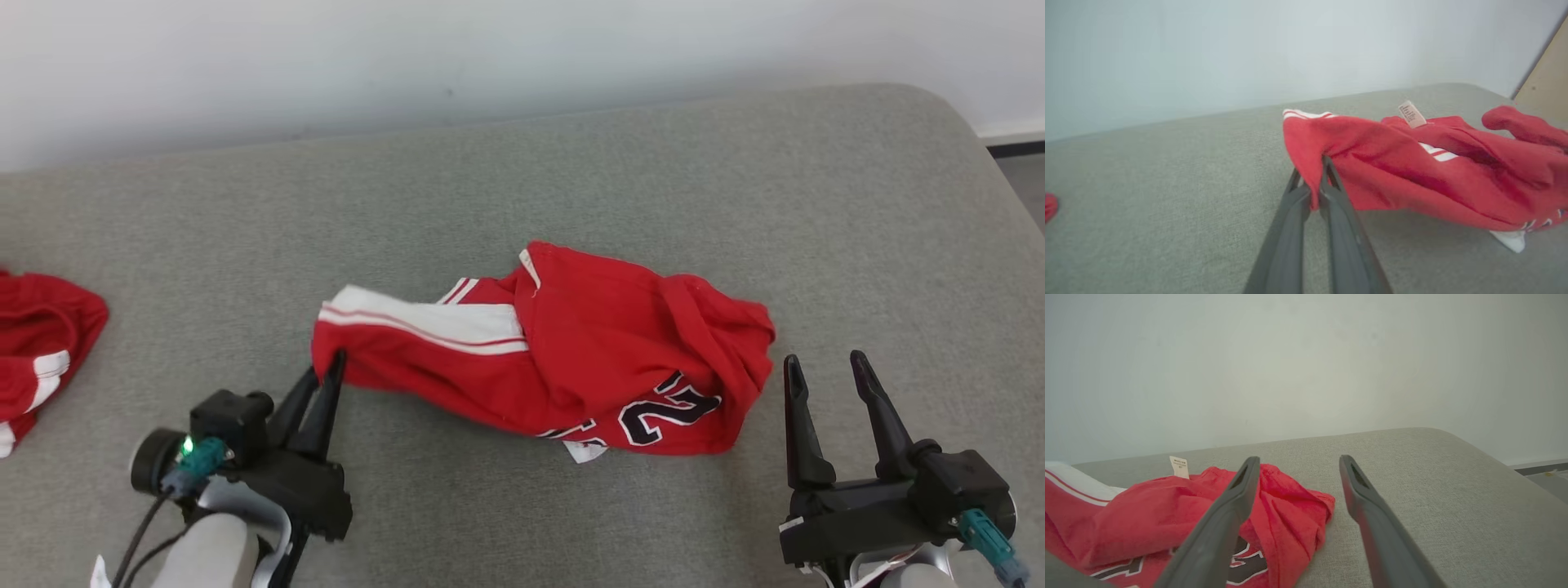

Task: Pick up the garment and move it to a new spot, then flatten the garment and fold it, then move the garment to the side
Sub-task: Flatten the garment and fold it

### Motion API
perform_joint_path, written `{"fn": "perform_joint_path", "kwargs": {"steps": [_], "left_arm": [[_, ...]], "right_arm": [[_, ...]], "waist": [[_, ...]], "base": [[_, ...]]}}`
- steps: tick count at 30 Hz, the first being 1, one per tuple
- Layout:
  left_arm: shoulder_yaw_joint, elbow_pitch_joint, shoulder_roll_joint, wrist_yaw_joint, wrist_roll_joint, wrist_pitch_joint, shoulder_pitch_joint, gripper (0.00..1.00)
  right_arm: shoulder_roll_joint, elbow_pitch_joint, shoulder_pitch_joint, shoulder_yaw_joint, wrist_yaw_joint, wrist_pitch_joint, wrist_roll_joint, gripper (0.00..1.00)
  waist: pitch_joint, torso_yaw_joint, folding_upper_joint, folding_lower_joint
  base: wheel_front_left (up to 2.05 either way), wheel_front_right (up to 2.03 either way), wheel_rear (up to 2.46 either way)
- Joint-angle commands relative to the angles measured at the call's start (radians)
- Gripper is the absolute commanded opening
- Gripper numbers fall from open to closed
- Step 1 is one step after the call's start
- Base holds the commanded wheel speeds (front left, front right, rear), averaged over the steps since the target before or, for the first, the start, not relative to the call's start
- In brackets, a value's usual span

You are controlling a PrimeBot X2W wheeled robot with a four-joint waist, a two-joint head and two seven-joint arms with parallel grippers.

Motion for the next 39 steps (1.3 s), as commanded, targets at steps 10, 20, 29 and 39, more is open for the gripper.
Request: {"fn": "perform_joint_path", "kwargs": {"steps": [10, 20, 29, 39], "left_arm": [[0.045, -0.474, 0.076, 0.091, 0.041, 0.038, 0.148, 0.00], [0.085, -0.909, 0.177, 0.169, 0.076, 0.227, 0.300, 0.00], [0.080, -0.928, 0.183, 0.172, 0.068, 0.257, 0.296, 0.00], [0.080, -0.737, 0.195, 0.112, 0.043, 0.223, 0.139, 0.00]], "right_arm": [[0.002, 0.014, 0.046, -0.025, 0.001, -0.005, 0.016, 1.00], [0.003, 0.022, 0.041, -0.037, 0.001, -0.005, 0.018, 1.00], [0.002, 0.044, 0.021, -0.020, 0.001, -0.005, 0.025, 1.00], [0.003, 0.064, -0.007, -0.020, 0.001, -0.005, 0.026, 1.00]], "waist": [[-0.063, 0.112, -0.0001, -0.0001], [-0.057, 0.171, -0.0001, -0.0001], [-0.047, 0.131, -0.0001, -0.0001], [0.001, 0.027, -0.0001, -0.0001]], "base": [[0.00, 0.00, 0.00], [0.00, 0.00, 0.00], [0.00, 0.00, 0.00], [0.00, 0.00, 0.00]]}}
